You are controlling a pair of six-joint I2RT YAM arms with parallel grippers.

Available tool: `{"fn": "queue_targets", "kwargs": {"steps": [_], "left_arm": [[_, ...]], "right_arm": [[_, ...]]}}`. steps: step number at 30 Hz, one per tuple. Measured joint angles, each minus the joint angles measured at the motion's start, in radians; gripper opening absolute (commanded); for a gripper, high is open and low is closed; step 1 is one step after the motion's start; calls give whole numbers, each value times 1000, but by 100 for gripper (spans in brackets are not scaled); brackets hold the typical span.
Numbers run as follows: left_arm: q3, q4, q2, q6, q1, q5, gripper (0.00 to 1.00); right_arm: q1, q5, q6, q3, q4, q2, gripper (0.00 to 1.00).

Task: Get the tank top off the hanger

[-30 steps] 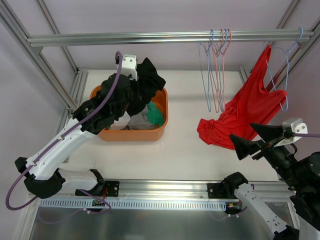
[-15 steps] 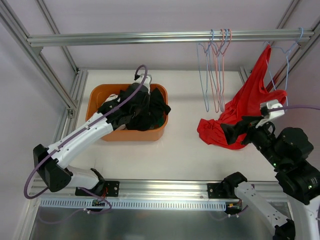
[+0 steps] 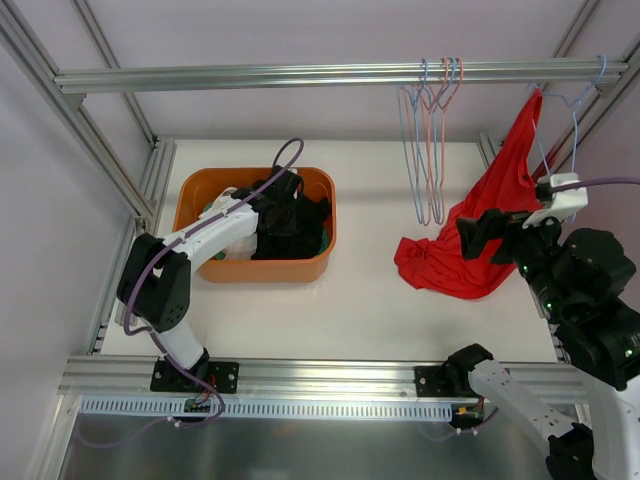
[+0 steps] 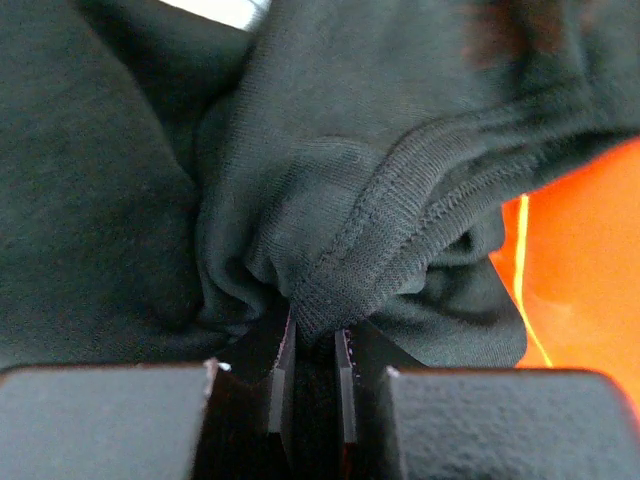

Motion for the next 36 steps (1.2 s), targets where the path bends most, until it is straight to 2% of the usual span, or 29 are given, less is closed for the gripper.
{"fn": "queue_targets", "kwargs": {"steps": [3, 4, 6, 7, 8, 14, 19, 24, 27, 30, 34, 35, 36], "left_arm": [[0, -2, -7, -12, -5, 11, 24], [0, -7, -15, -14, -5, 11, 39], [0, -23, -47, -15, -5, 9, 57], [0, -34, -72, -16, -5, 7, 80], [0, -46, -103, -11, -5, 6, 97], [2, -101, -374, -16, -5, 6, 99], [-17, -132, -615, -12, -6, 35, 99], [-122, -166, -822, 33, -6, 122, 99], [-224, -180, -916, 53, -11, 170, 99], [-322, -219, -1001, 73, -13, 187, 99], [-377, -235, -1089, 89, -13, 186, 99], [-378, -237, -1105, 90, -13, 186, 99], [-378, -236, -1115, 92, -13, 186, 99]], "right_arm": [[0, 48, -8, 92, -2, 32, 99], [0, 64, -12, 117, -3, 44, 99], [0, 107, -25, 169, -16, 75, 99], [0, 129, -35, 199, -30, 95, 99], [-1, 149, -46, 230, -41, 119, 100], [-53, 240, -135, 409, -95, 281, 100], [-348, 220, -177, 571, -156, 478, 99], [-607, 146, -175, 660, -176, 653, 99], [-706, 106, -175, 688, -180, 743, 99], [-750, 69, -177, 689, -178, 792, 99], [-804, -67, -186, 689, -148, 823, 84], [-820, -106, -187, 690, -140, 829, 73], [-830, -132, -191, 692, -136, 835, 68]]}}
